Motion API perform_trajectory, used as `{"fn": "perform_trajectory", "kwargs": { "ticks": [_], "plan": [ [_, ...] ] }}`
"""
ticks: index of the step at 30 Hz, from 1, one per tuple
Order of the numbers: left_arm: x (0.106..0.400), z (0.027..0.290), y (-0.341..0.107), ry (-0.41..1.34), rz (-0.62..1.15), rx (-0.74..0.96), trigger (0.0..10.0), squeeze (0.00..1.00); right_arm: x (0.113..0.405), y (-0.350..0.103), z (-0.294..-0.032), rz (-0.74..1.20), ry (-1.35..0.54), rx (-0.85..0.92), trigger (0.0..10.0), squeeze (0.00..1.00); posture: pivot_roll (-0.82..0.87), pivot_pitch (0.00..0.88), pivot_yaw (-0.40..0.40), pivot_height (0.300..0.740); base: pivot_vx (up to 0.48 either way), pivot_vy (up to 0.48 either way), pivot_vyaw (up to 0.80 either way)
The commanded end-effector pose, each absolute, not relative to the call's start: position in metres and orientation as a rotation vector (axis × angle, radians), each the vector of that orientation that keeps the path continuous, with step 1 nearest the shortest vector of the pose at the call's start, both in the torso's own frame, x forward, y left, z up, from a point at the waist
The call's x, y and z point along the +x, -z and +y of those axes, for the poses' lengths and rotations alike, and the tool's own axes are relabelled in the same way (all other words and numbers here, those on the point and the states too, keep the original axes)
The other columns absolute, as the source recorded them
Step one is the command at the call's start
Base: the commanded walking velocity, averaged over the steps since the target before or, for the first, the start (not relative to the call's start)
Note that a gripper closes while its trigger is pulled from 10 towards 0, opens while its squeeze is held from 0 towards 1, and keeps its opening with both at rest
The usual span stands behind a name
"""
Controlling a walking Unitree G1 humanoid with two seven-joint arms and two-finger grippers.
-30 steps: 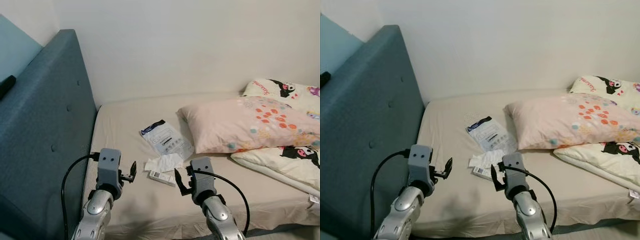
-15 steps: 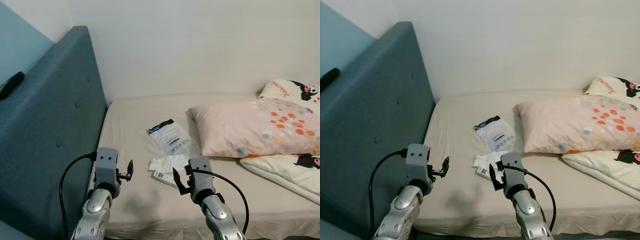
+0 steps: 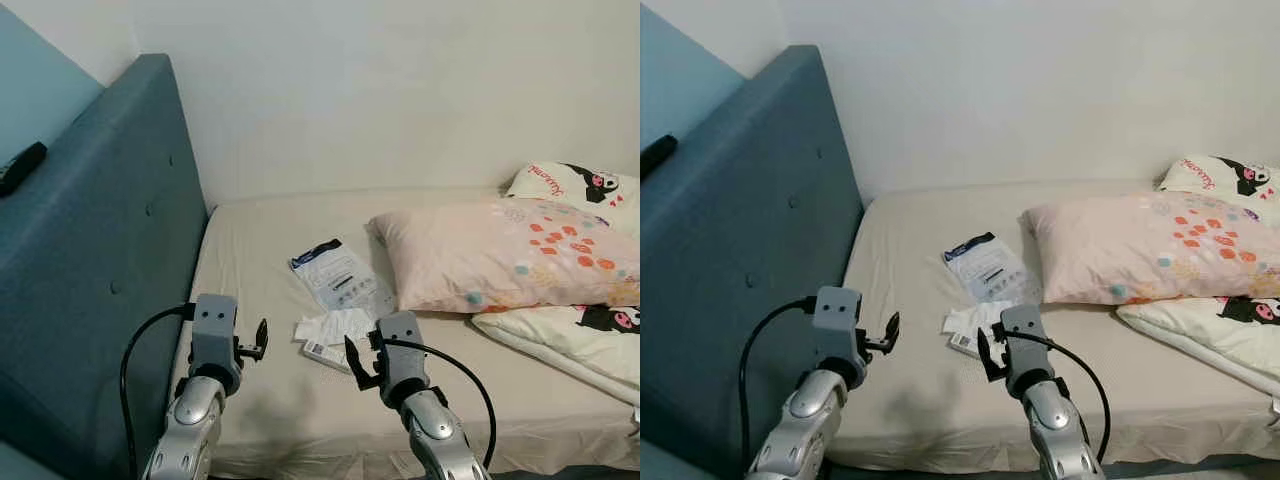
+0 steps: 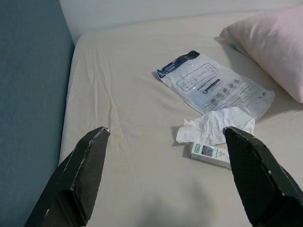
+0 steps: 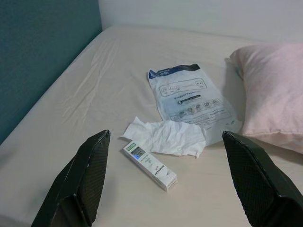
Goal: Clean up the room
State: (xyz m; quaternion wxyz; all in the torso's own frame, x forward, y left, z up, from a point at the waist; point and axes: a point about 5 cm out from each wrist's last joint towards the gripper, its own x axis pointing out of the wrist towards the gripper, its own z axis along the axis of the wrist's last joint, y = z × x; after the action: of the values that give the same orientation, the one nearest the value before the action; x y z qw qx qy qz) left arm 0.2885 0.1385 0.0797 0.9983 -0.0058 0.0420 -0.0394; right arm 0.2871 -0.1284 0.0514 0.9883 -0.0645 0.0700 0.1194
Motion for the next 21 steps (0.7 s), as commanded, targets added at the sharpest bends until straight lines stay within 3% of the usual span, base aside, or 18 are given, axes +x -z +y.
{"fn": "perform_trajectory", "kwargs": {
  "ticks": [1, 9, 11, 21],
  "plan": [
    [0.2891, 0.1384, -0.0774, 0.094, 0.090, 0.029, 10.0, 0.00, 0.2862, -0.0503, -0.1281, 0.152, -0.241, -0.131, 10.0, 0.00, -0.01, 0.081, 0.005, 0.740, 0.000, -0.480, 0.00],
    [0.2890, 0.1365, -0.0761, 0.090, 0.102, 0.004, 10.0, 0.00, 0.2856, -0.0498, -0.1277, 0.154, -0.247, -0.136, 10.0, 0.00, -0.01, 0.081, 0.006, 0.740, 0.000, -0.480, 0.00],
    [0.2890, 0.1384, -0.0755, 0.083, 0.105, 0.000, 10.0, 0.00, 0.2850, -0.0480, -0.1283, 0.167, -0.240, -0.131, 10.0, 0.00, -0.01, 0.080, 0.004, 0.740, 0.000, 0.000, -0.61],
    [0.2876, 0.1432, -0.0735, 0.047, 0.113, 0.000, 10.0, 0.00, 0.2843, -0.0469, -0.1266, 0.174, -0.256, -0.139, 10.0, 0.00, -0.01, 0.074, -0.003, 0.740, 0.000, 0.000, 0.00]
  ]
}}
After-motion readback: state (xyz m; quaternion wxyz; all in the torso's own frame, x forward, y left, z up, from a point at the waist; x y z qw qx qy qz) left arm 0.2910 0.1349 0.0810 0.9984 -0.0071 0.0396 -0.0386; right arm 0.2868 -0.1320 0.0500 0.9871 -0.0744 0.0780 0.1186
